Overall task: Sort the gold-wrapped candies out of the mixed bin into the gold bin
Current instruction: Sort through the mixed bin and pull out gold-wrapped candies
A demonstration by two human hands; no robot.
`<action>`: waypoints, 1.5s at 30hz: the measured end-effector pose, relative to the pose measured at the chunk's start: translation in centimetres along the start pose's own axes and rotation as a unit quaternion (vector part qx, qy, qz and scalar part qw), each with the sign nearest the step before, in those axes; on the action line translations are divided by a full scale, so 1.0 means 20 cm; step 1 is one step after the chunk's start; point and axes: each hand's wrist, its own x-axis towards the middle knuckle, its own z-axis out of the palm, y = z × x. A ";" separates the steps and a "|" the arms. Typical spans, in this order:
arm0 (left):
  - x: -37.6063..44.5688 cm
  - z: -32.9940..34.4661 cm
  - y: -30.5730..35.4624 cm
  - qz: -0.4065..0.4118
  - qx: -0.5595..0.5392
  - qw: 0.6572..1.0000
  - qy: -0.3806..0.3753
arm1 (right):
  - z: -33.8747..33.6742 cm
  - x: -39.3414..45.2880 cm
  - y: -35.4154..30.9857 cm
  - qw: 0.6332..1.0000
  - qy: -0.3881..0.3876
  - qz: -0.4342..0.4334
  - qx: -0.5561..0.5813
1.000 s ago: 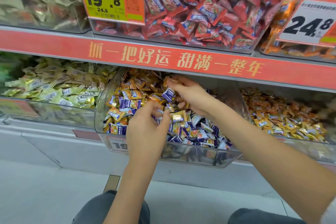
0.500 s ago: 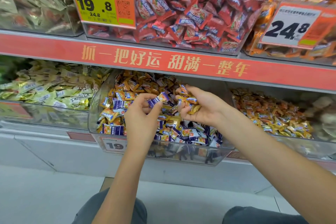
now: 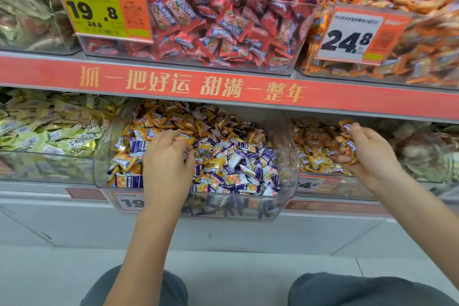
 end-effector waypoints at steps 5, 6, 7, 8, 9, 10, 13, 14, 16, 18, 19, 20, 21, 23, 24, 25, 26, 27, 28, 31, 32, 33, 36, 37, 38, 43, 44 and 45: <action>-0.02 0.01 0.06 0.067 -0.047 0.972 -0.219 | -0.14 0.18 -0.01 0.992 -0.077 0.099 -0.028; -0.02 0.02 0.06 0.059 -0.047 0.968 -0.238 | -0.15 0.18 -0.02 0.991 -0.091 0.095 -0.039; -0.01 0.03 0.06 0.055 -0.047 0.966 -0.247 | -0.16 0.16 -0.04 0.990 -0.098 0.086 -0.047; -0.01 0.03 0.06 0.055 -0.049 0.965 -0.251 | -0.16 0.13 -0.05 0.991 -0.101 0.074 -0.054; 0.00 0.03 0.06 0.057 -0.053 0.963 -0.256 | -0.16 0.10 -0.05 0.991 -0.098 0.059 -0.065; 0.00 0.02 0.06 0.061 -0.059 0.962 -0.260 | -0.15 0.06 -0.05 0.991 -0.093 0.034 -0.088; 0.01 0.01 0.08 0.054 -0.097 0.964 -0.242 | -0.05 -0.10 -0.02 0.969 -0.060 -0.115 -0.208; 0.01 0.01 0.08 0.041 -0.112 0.966 -0.228 | 0.00 -0.16 -0.01 0.953 -0.056 -0.184 -0.235; 0.02 -0.01 0.07 -0.012 -0.145 0.968 -0.204 | 0.11 -0.28 0.00 0.917 -0.078 -0.298 -0.254; 0.03 -0.02 0.06 -0.068 -0.196 0.961 -0.181 | 0.24 -0.35 0.01 0.881 -0.145 -0.352 -0.282; 0.03 -0.03 0.06 -0.087 -0.217 0.957 -0.169 | 0.31 -0.36 0.02 0.855 -0.191 -0.360 -0.320; 0.03 -0.04 0.05 -0.100 -0.233 0.954 -0.161 | 0.38 -0.36 0.04 0.825 -0.237 -0.358 -0.368; 0.04 -0.05 0.05 -0.114 -0.252 0.948 -0.155 | 0.45 -0.35 0.06 0.795 -0.277 -0.347 -0.413; 0.05 -0.07 0.04 -0.146 -0.306 0.929 -0.149 | 0.57 -0.30 0.10 0.753 -0.336 -0.317 -0.469; 0.05 -0.08 0.03 -0.160 -0.330 0.918 -0.148 | 0.62 -0.29 0.12 0.740 -0.355 -0.310 -0.480; 0.05 -0.09 0.02 -0.171 -0.347 0.911 -0.145 | 0.67 -0.28 0.15 0.732 -0.369 -0.307 -0.483; 0.05 -0.09 0.01 -0.178 -0.355 0.907 -0.144 | 0.70 -0.27 0.16 0.731 -0.380 -0.303 -0.480; 0.05 -0.09 0.00 -0.185 -0.359 0.903 -0.145 | 0.73 -0.28 0.18 0.733 -0.387 -0.300 -0.472; 0.05 -0.09 -0.01 -0.191 -0.363 0.900 -0.147 | 0.76 -0.29 0.19 0.740 -0.388 -0.299 -0.461; 0.06 -0.09 -0.03 -0.209 -0.390 0.884 -0.150 | 0.79 -0.33 0.22 0.769 -0.377 -0.302 -0.419; 0.06 -0.09 -0.03 -0.211 -0.394 0.882 -0.148 | 0.80 -0.34 0.23 0.769 -0.380 -0.303 -0.416; 0.05 -0.09 -0.03 -0.214 -0.393 0.883 -0.145 | 0.80 -0.35 0.23 0.765 -0.383 -0.303 -0.420; 0.05 -0.08 -0.02 -0.221 -0.370 0.892 -0.133 | 0.79 -0.34 0.25 0.760 -0.348 -0.308 -0.455; 0.05 -0.08 -0.01 -0.220 -0.359 0.898 -0.127 | 0.78 -0.33 0.25 0.754 -0.323 -0.313 -0.478; 0.05 -0.07 0.00 -0.218 -0.351 0.903 -0.120 | 0.77 -0.32 0.25 0.747 -0.299 -0.318 -0.502; 0.04 -0.07 0.01 -0.221 -0.334 0.908 -0.118 | 0.72 -0.30 0.25 0.780 -0.289 -0.297 -0.468; 0.04 -0.07 0.01 -0.223 -0.329 0.909 -0.125 | 0.71 -0.30 0.24 0.810 -0.277 -0.279 -0.434; 0.04 -0.08 0.01 -0.223 -0.329 0.909 -0.127 | 0.69 -0.30 0.23 0.843 -0.256 -0.263 -0.393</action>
